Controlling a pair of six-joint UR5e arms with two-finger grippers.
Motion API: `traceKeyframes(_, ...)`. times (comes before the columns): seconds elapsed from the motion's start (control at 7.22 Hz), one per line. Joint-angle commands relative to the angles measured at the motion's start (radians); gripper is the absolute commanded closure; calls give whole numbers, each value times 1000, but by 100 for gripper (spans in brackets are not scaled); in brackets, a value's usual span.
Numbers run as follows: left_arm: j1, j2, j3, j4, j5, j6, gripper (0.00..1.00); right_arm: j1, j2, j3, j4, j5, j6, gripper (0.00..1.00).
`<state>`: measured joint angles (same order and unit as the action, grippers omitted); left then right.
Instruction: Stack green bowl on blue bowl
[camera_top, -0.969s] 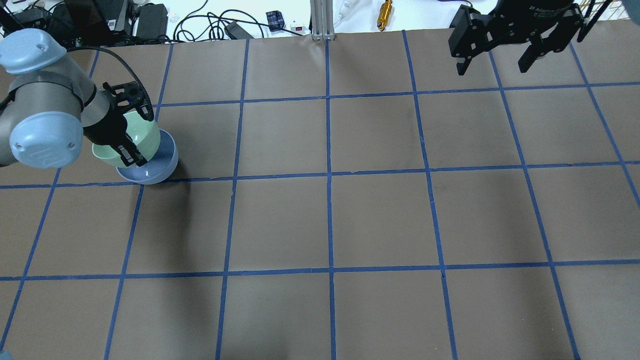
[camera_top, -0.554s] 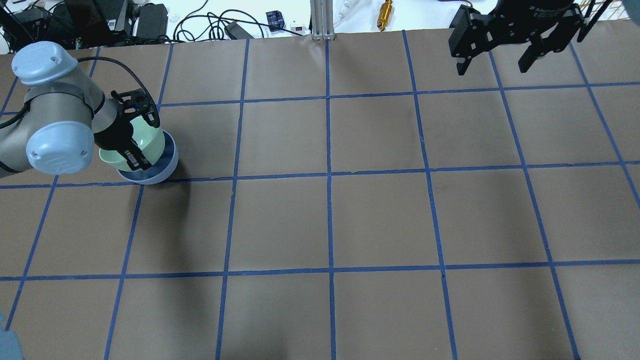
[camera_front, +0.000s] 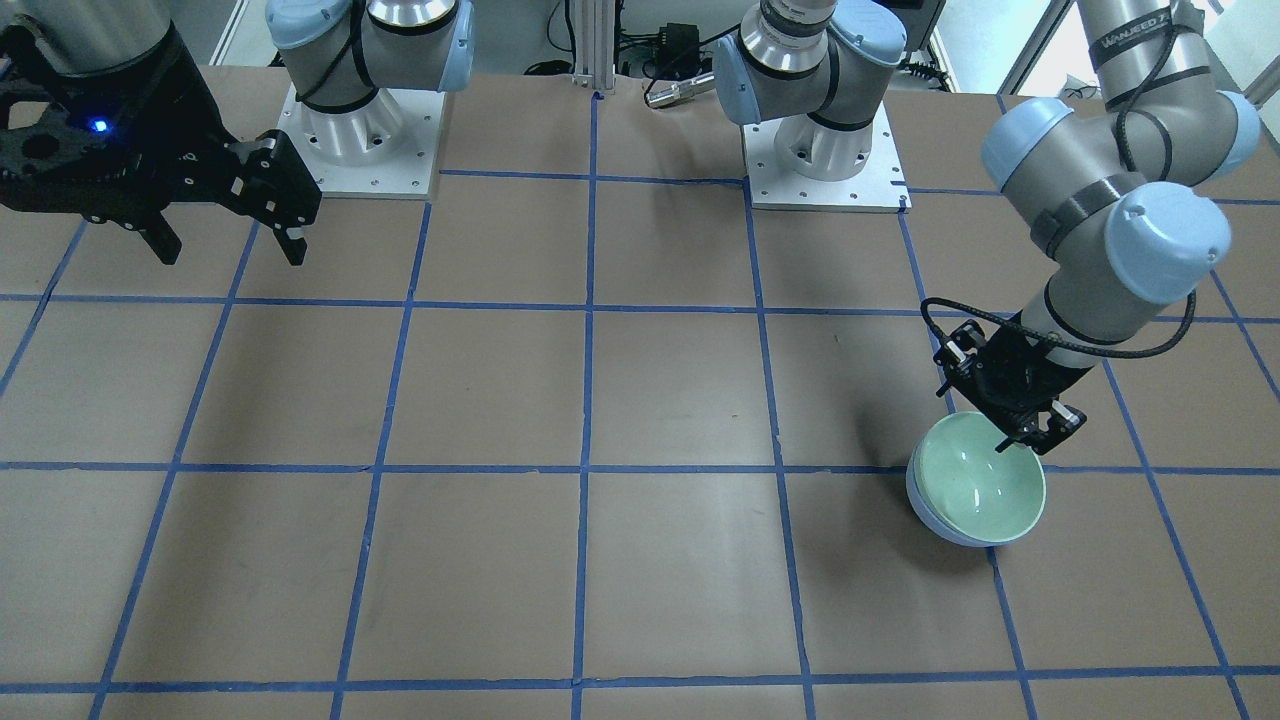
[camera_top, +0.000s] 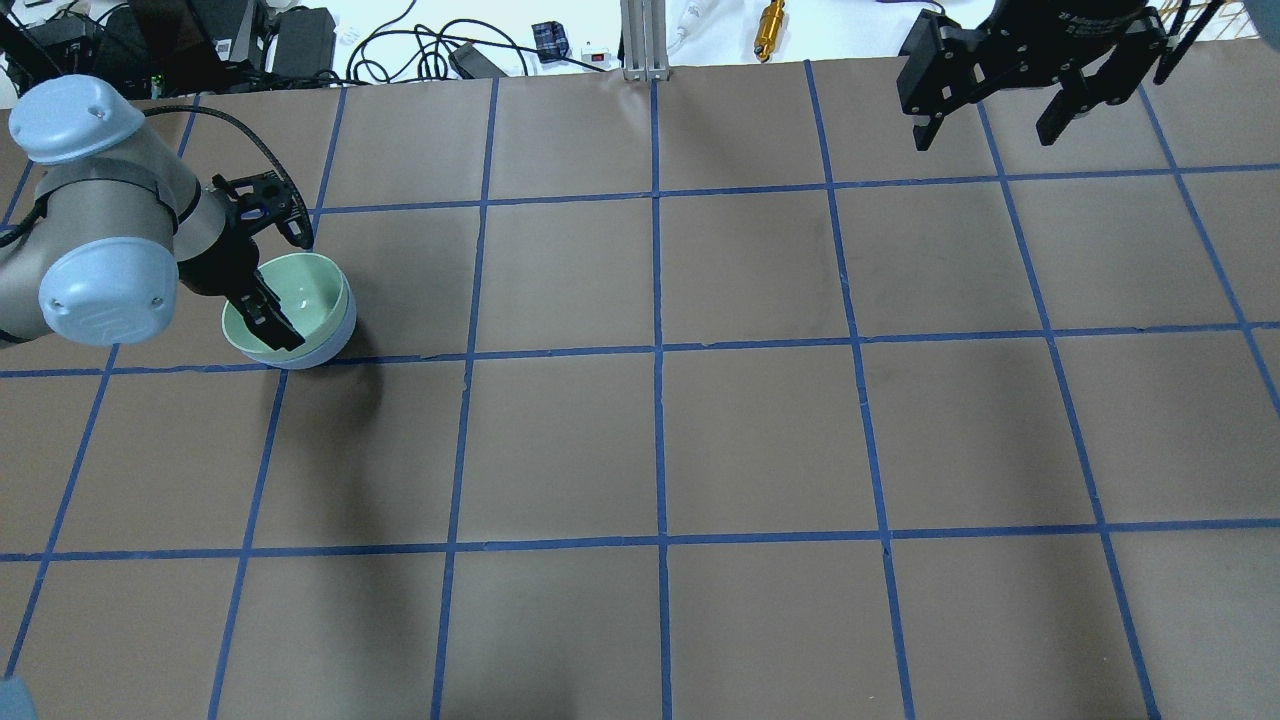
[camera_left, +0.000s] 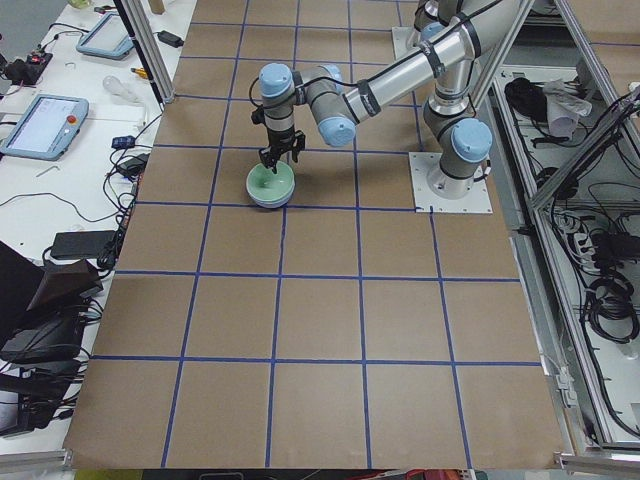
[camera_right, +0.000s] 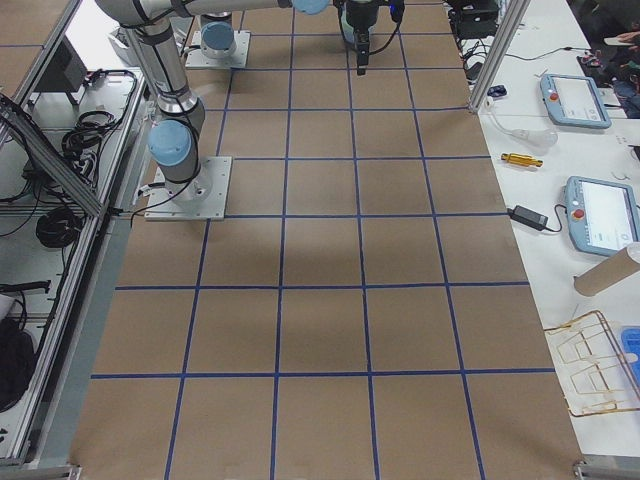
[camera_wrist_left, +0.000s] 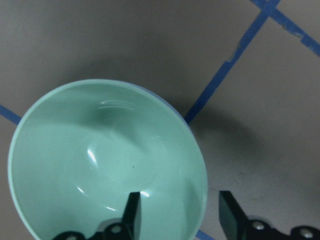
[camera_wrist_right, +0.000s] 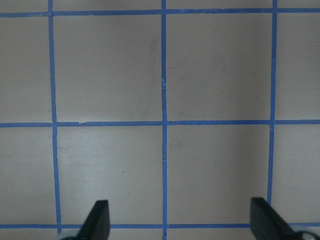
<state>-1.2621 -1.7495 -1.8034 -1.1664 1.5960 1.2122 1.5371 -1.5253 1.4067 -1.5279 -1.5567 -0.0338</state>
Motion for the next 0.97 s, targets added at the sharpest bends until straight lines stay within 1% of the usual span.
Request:
traceKeyframes(0.0, -20, 89, 181, -335, -13, -253, 2, 0, 0, 0, 0, 0, 0, 0)
traceKeyframes(0.14, -51, 114, 218, -373, -21, -331, 2, 0, 0, 0, 0, 1, 0, 0)
traceKeyframes(0.28, -110, 149, 229, -383, -28, -461, 2, 0, 0, 0, 0, 0, -1, 0)
traceKeyframes(0.42, -172, 177, 231, -398, -21, -615, 0, 0, -1, 0, 0, 1, 0, 0)
traceKeyframes(0.55, -218, 188, 231, -444, -24, -769, 0, 0, -1, 0, 0, 1, 0, 0)
traceKeyframes(0.69, -270, 191, 236, -446, -22, -1003, 0, 0, -1, 0, 0, 1, 0, 0)
traceKeyframes(0.83, -323, 185, 255, -443, -15, -1134, 0, 0, -1, 0, 0, 1, 0, 0)
